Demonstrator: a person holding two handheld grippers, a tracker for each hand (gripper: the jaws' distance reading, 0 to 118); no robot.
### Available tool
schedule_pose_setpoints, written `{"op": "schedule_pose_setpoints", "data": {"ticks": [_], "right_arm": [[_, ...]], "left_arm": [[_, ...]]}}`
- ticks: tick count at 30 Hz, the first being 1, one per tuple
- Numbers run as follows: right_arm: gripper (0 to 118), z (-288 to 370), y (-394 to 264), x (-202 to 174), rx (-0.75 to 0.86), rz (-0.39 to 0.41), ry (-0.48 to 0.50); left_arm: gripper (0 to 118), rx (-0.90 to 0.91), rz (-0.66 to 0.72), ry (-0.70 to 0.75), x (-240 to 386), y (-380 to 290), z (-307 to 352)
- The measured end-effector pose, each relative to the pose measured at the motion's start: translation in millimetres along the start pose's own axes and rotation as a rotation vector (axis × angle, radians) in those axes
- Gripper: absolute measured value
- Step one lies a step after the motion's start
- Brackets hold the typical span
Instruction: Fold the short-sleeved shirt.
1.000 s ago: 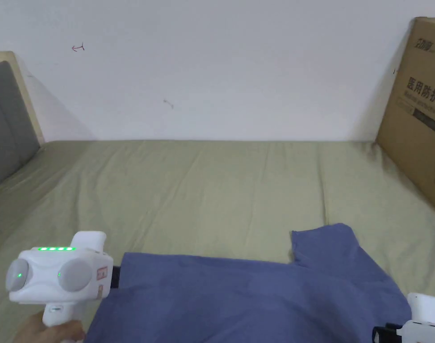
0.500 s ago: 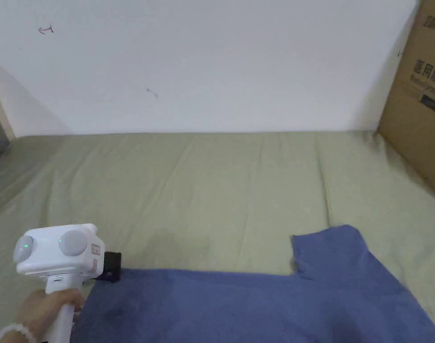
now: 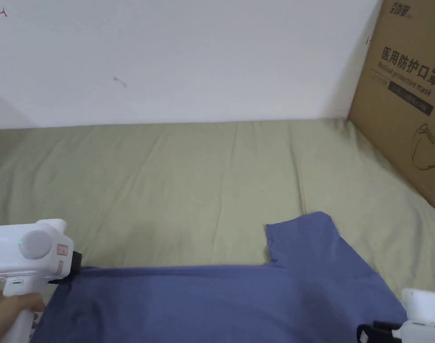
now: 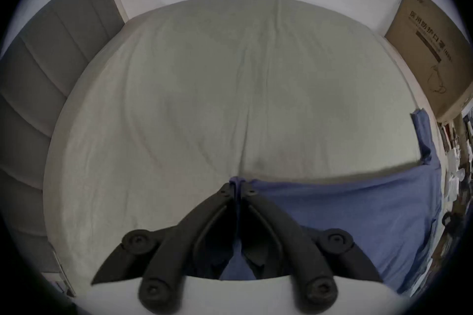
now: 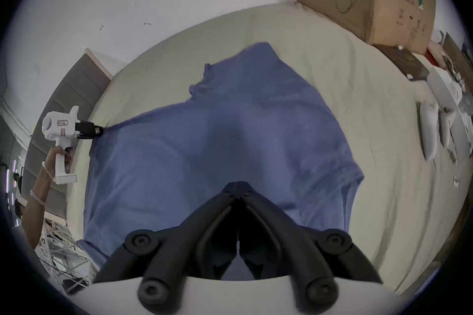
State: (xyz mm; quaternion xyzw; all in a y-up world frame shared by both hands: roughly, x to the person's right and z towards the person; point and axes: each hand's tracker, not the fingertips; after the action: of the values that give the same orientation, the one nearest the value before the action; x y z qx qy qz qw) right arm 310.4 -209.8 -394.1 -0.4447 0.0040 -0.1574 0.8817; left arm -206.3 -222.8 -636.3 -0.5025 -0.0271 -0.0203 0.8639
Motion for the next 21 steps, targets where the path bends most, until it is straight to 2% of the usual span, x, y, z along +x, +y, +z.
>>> {"op": "schedule_pose_setpoints", "data": {"ticks": [1,2,3,4,5,6,7,9,11,15,16,17,20,21], "right_arm": [[0,-1.7,10.1,2.5,0.007,0.015,0.007],[15,-3.5,24.7,-0.9,0.001,0.037,-0.005],[42,-8.2,39.0,-0.1,0.004,0.053,-0.025],[89,-15.6,51.4,3.5,0.004,0.080,-0.056],[105,-25.9,66.3,7.5,-0.023,0.092,-0.097],[109,-35.2,81.3,10.8,-0.026,0.117,-0.114],[109,-42.8,93.2,14.4,-0.021,0.138,-0.108],[109,-61.2,116.2,18.7,-0.061,0.120,-0.191],[109,-82.6,131.1,29.6,-0.088,0.140,-0.169],[107,-128.6,137.1,54.2,-0.227,0.078,-0.240],[101,-134.6,134.0,57.4,-0.233,0.061,-0.276],[84,-137.8,129.9,59.0,-0.235,0.018,-0.255],[75,-126.3,123.1,49.3,-0.180,0.112,-0.249],[67,-122.5,124.8,46.0,-0.188,0.134,-0.239]], "left_arm": [[2,0.007,0.001,-0.012,-1.6,1.1,5.8],[2,0.028,-0.008,-0.025,-2.3,1.4,13.5],[2,0.043,-0.022,-0.019,-2.3,2.3,20.0],[2,0.052,-0.027,-0.017,-2.4,4.9,24.2],[2,0.060,-0.030,-0.022,-2.5,6.3,29.0],[2,0.069,-0.034,-0.023,-2.2,6.8,34.2],[2,0.080,-0.040,-0.025,-1.9,6.3,38.6],[2,0.098,-0.056,-0.020,-1.2,6.7,42.5],[2,0.111,-0.064,-0.015,-0.3,5.3,46.0],[2,0.116,-0.079,-0.005,-0.1,3.9,45.3],[2,0.114,-0.084,-0.003,0.2,3.6,44.7],[2,0.114,-0.083,-0.002,0.0,2.6,44.8],[2,0.114,-0.082,-0.002,-0.4,-1.3,47.3],[2,0.113,-0.086,-0.001,0.1,-2.4,48.8]]}}
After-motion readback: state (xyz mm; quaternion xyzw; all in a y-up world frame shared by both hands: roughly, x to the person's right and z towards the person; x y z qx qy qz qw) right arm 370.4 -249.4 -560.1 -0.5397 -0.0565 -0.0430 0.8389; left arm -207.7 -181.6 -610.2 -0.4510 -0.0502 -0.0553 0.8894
